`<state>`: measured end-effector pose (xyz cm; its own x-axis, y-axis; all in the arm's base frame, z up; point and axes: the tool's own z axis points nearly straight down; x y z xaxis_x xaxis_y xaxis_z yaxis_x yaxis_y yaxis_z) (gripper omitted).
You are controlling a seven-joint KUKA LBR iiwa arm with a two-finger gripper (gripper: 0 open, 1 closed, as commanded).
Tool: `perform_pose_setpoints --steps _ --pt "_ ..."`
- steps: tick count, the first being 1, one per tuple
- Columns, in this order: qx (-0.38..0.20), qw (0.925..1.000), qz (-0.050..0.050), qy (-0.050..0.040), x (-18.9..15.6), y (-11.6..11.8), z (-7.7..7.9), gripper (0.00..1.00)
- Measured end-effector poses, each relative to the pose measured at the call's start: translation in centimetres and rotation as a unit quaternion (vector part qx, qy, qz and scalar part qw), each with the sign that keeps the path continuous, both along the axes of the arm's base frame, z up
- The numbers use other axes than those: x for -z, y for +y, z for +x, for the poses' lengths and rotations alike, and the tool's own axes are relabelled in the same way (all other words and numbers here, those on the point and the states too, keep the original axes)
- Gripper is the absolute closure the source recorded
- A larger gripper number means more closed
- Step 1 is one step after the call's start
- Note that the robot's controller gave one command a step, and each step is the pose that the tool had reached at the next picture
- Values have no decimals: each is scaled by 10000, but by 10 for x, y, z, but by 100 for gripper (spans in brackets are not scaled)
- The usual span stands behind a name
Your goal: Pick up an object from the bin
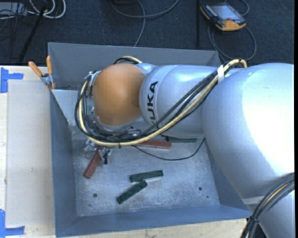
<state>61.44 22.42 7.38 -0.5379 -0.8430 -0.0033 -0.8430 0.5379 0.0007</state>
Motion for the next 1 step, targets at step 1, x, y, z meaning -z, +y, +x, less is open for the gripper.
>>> perform_pose_setpoints --steps 1 --pt "13 10000 0 -26 -54 1 1 100"
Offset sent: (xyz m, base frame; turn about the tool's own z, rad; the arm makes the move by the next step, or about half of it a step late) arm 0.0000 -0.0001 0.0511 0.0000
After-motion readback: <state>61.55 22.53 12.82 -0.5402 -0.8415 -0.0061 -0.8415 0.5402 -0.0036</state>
